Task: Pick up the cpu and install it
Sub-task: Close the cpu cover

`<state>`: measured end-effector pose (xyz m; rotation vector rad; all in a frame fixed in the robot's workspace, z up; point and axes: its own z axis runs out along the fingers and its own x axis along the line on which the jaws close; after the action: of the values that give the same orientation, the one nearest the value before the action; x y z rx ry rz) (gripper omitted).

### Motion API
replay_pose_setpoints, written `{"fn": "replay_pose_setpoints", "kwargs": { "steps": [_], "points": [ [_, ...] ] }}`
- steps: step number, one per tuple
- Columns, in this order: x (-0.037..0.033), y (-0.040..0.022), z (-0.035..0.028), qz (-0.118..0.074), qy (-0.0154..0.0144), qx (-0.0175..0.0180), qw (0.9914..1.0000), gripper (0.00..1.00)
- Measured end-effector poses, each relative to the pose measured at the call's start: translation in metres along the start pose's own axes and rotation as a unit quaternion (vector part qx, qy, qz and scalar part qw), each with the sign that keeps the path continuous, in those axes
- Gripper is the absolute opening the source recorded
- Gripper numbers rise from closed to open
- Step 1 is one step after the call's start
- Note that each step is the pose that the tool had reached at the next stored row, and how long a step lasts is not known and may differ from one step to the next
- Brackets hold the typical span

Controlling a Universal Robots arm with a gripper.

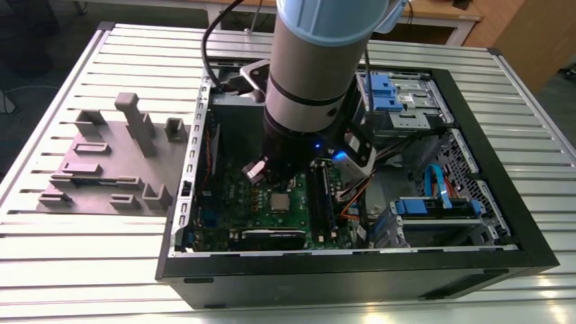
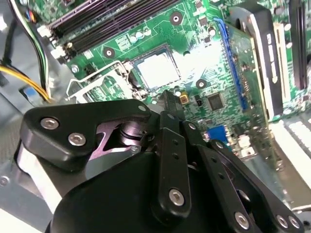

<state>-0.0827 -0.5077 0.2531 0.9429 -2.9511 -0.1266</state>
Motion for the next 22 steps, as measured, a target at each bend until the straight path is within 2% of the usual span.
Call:
{"fn": "replay_pose_setpoints", "kwargs": {
  "steps": [2,5,7,9,11,13,18,19,22],
  "points": [
    [0.0000,0.0000,0.0002,-0.019,0.0017,0.0003,0.99983,0.11],
    [0.0000,-0.0001,0.0008,-0.045,0.0040,0.0006,0.99898,0.11],
    [0.0000,-0.0001,0.0013,-0.063,0.0057,0.0009,0.99800,0.11],
    [0.0000,-0.0002,0.0017,-0.082,0.0074,0.0012,0.99663,0.11],
    [0.0000,-0.0002,0.0023,-0.099,0.0089,0.0014,0.99503,0.11],
    [-0.0001,-0.0003,0.0029,-0.117,0.0106,0.0017,0.99304,0.11],
    [0.0000,-0.0004,0.0039,-0.160,0.0142,0.0017,0.98699,0.11],
    [-0.0001,-0.0005,0.0040,-0.163,0.0101,-0.0025,0.98657,0.11],
    [-0.0001,-0.0004,0.0041,-0.168,-0.0092,-0.0221,0.98548,0.11]
  ]
}}
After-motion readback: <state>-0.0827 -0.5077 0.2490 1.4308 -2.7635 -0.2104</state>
